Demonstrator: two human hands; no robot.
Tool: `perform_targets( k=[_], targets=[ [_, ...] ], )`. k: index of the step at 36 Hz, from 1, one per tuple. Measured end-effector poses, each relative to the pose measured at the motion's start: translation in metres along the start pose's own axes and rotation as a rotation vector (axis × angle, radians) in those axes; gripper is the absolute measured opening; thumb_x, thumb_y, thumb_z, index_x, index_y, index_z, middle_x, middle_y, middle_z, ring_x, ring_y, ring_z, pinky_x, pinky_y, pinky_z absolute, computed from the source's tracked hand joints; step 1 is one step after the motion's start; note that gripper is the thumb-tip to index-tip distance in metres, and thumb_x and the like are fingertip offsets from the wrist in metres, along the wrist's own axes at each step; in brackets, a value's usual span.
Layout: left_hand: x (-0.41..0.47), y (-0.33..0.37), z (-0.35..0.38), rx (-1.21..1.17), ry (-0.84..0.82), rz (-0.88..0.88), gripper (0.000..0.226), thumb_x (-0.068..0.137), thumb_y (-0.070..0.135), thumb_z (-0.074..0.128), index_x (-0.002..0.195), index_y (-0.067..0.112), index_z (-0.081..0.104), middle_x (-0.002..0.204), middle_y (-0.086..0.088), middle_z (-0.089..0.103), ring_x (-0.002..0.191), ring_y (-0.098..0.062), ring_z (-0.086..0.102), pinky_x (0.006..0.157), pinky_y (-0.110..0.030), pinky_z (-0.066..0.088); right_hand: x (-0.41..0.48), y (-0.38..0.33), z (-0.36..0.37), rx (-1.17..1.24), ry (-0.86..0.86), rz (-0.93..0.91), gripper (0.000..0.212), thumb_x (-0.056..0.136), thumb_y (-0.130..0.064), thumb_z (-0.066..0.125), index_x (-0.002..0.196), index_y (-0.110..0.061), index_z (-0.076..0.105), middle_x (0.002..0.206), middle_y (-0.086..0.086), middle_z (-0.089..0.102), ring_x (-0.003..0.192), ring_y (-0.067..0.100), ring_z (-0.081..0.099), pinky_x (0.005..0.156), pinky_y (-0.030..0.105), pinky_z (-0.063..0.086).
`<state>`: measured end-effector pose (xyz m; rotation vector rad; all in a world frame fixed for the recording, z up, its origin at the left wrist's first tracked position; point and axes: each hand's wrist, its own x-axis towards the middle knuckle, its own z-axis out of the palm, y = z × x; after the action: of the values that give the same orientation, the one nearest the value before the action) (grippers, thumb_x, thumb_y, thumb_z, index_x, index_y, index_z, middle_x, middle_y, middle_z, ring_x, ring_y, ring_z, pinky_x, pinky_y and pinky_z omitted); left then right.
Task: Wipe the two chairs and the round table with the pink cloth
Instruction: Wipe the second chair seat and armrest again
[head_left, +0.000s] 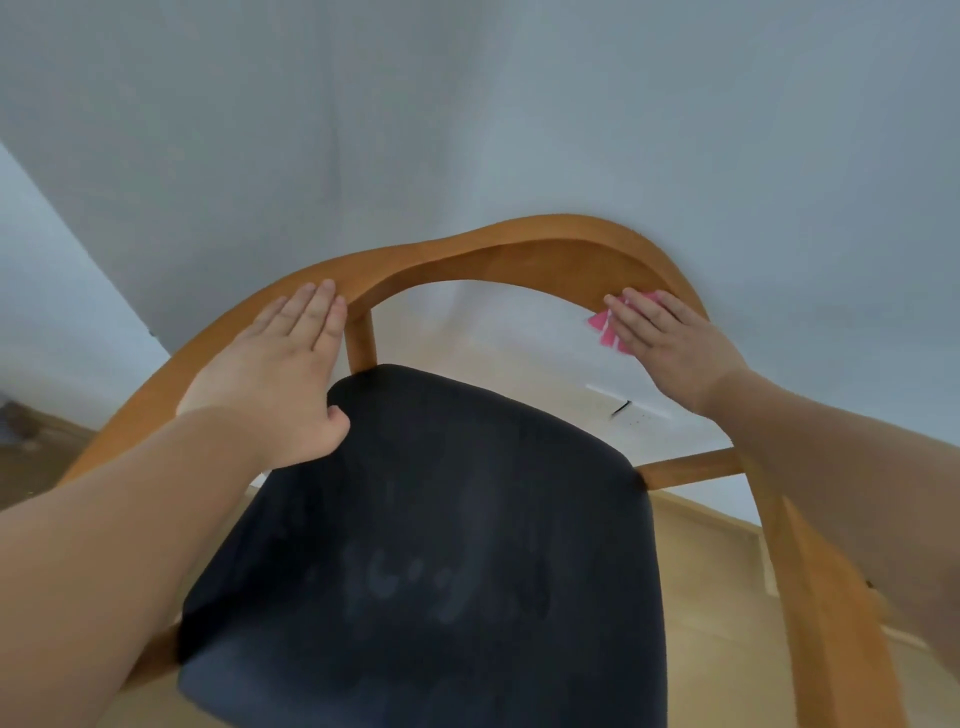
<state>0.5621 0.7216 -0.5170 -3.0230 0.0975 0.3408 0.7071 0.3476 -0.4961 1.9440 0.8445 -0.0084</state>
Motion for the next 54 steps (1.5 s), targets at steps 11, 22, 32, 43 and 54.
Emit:
perform_targets(
  k=[11,22,32,43,54],
  targets=[
    [0.004,-0.002,0.002,-0.024,0.014,-0.009,0.09,0.087,0.052,0.033,0.132,0.015,-0.036,0.141,-0.003,-0.041,0.141,-0.02,-0.026,0.116,-0.035,-0.009,0.092,-0.003,-0.076,-0.027,0.248,-0.154,0.066,0.1,-0.019,0.015,0.138,-0.014,-0.039,0.137,0.01,-0.052,0.133,0.024,-0.039,0.108,0.042,-0.027],
    [0.002,-0.003,0.006,-0.064,0.046,-0.019,0.092,0.085,0.048,0.038,0.146,0.015,-0.024,0.154,-0.004,-0.03,0.142,-0.018,-0.023,0.119,-0.037,-0.003,0.1,-0.017,-0.08,0.029,0.326,-0.124,0.064,0.101,-0.02,0.023,0.142,-0.012,-0.026,0.144,0.006,-0.041,0.148,0.029,-0.018,0.116,0.042,-0.018],
    [-0.004,-0.001,0.003,-0.146,0.094,0.003,0.079,0.093,0.041,0.034,0.149,0.014,-0.014,0.157,-0.004,-0.02,0.144,-0.017,-0.017,0.116,-0.031,-0.009,0.04,-0.021,-0.078,0.423,0.165,0.012,0.065,0.1,-0.005,0.033,0.157,-0.019,0.003,0.161,0.009,-0.018,0.149,0.028,-0.015,0.119,0.037,-0.011],
    [-0.085,0.011,-0.086,-0.583,0.304,0.002,0.059,0.094,0.033,0.049,0.148,0.028,0.025,0.153,0.01,0.028,0.133,-0.013,0.039,0.108,-0.027,0.035,-0.048,-0.039,-0.206,1.336,0.344,-0.006,0.041,0.098,-0.018,0.054,0.136,-0.03,0.046,0.139,-0.003,0.041,0.123,0.02,0.049,0.097,0.03,0.047],
    [-0.277,-0.028,-0.237,-1.429,0.326,-0.115,0.026,0.096,0.017,0.054,0.115,0.034,0.056,0.102,0.018,0.066,0.095,0.005,0.061,0.076,-0.006,0.044,-0.169,-0.026,-0.396,1.799,0.54,-0.093,0.065,0.091,-0.009,0.065,0.139,-0.037,0.033,0.133,-0.024,0.029,0.119,-0.026,0.028,0.087,-0.004,0.035]
  ],
)
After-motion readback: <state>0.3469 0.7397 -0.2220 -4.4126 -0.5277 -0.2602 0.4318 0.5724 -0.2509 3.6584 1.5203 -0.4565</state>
